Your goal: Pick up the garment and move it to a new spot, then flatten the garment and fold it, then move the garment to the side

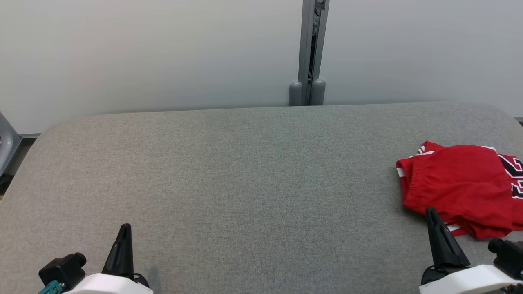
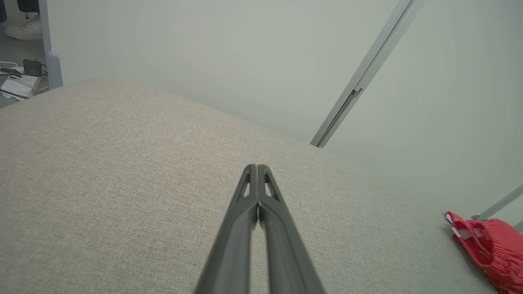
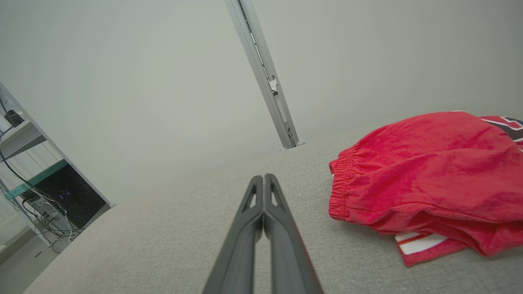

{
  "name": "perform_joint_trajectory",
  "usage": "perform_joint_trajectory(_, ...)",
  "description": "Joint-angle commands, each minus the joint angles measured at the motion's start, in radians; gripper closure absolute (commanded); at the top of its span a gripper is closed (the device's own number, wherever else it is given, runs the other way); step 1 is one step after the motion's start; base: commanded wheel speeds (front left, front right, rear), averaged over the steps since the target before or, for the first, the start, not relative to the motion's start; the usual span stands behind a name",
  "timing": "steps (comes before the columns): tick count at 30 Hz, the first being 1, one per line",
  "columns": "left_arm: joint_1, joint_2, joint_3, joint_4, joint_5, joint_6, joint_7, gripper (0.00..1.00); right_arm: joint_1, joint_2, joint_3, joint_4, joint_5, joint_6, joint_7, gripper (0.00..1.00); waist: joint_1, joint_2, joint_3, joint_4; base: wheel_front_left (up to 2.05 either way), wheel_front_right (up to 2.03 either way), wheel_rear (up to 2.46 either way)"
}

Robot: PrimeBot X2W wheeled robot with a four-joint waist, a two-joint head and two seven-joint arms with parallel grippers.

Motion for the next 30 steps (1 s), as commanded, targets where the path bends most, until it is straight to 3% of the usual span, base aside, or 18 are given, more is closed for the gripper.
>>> perform_joint_trajectory(1, -0.040, 0.001, 0.021, -0.011, -0.041, -0.012, 0.012, 1.00, -0.032, -0.010, -0.007, -0.004, 0.052, 0.000, 0.007, 1.00, 0.0000, 0.0000, 0.001, 0.000, 0.00, 0.00, 0.00)
perform_joint_trajectory(30, -0.082, -0.054, 0.121, 0.001, -0.357, -0.084, 0.119, 1.00, -0.090, -0.009, -0.045, 0.064, 0.451, 0.000, 0.071, 1.00, 0.0000, 0.0000, 0.010, -0.004, 0.00, 0.00, 0.00)
